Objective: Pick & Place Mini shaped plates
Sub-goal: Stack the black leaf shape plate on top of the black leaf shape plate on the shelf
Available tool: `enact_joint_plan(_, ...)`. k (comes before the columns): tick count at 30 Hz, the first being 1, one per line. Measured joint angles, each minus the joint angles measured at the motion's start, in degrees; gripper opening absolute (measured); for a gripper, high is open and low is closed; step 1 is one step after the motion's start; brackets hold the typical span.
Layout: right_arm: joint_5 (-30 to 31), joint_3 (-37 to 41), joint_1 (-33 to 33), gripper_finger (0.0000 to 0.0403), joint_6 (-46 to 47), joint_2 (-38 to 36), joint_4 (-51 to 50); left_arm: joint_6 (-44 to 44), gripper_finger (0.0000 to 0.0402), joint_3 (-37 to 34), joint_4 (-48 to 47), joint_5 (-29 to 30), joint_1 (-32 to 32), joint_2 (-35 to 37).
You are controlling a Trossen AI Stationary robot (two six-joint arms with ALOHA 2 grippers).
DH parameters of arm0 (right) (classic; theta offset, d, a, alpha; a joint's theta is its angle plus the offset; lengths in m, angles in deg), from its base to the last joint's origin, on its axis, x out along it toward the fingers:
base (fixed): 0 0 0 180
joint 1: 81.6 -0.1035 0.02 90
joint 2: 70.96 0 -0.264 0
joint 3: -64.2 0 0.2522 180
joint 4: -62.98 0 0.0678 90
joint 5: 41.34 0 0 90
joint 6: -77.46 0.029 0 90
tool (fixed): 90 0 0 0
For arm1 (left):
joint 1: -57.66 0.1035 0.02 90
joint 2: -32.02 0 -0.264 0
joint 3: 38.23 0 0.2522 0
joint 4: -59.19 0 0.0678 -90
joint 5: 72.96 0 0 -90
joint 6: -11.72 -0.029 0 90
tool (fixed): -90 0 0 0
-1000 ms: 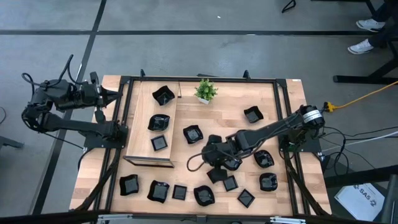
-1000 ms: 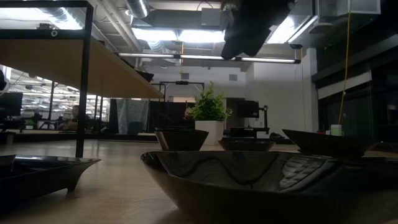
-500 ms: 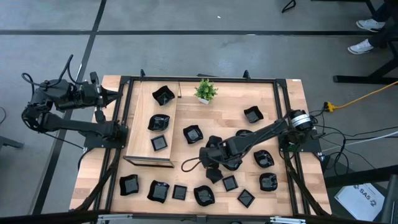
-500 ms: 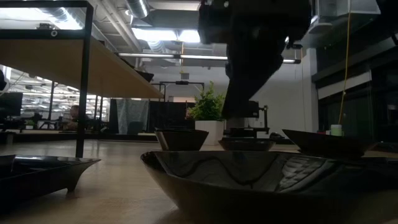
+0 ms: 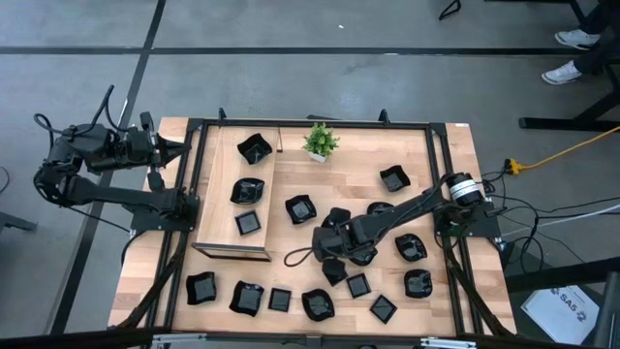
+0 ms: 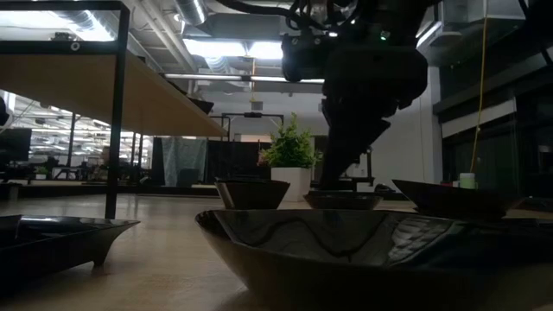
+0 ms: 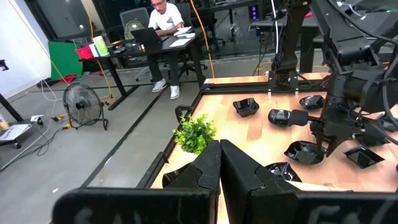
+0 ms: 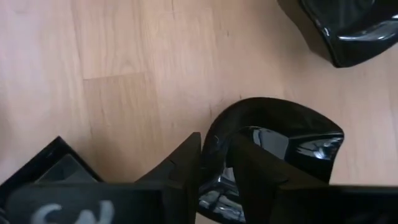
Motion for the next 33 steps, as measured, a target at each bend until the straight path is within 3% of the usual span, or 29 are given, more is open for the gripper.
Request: enact_joint_plan(33, 0.69, -0.02, -0.33, 0.0083, 3.99, 3.96, 0.42, 0.0, 0.0004, -0.01, -0.01, 0.0, 0.01, 0.02)
